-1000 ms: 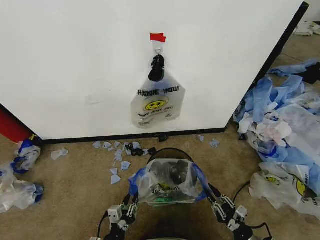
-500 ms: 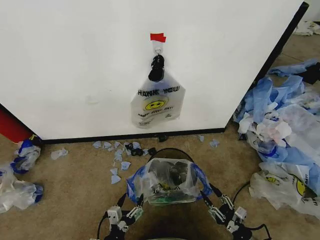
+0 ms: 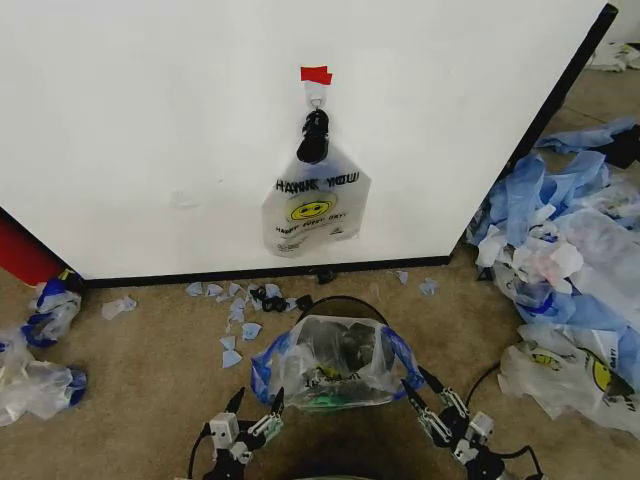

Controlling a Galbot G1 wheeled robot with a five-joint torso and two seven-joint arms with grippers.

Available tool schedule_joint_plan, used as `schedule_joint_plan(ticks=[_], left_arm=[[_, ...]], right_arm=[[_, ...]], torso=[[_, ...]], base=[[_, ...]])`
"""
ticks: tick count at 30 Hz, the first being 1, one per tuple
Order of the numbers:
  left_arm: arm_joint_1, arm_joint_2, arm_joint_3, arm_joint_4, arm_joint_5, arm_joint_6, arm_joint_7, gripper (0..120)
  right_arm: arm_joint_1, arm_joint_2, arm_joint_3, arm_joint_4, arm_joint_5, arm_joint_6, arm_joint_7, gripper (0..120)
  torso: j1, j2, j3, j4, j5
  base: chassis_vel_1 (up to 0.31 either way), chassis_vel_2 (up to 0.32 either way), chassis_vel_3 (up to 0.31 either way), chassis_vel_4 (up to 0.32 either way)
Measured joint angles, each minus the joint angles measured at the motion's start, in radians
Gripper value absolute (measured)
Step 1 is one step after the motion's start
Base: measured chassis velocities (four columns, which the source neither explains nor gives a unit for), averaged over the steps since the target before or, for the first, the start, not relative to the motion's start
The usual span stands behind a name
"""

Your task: Pick up the garbage bag from the wall and place it over the trash bin.

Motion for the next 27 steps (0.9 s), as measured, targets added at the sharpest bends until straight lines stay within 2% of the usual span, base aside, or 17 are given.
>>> schedule_joint_plan(ticks=[27], left_arm=[[0.044,0.008,-0.074,-0.066,0.016,-0.003,0.002,99]], right_arm=[[-0.034,-0.013,0.020,0.071,0.019,0.000,-0.001,46]], torso=[[0.000,0.000,0.000,0.0001,-0.0001]], base=[[0.000,0.000,0.000,0.000]])
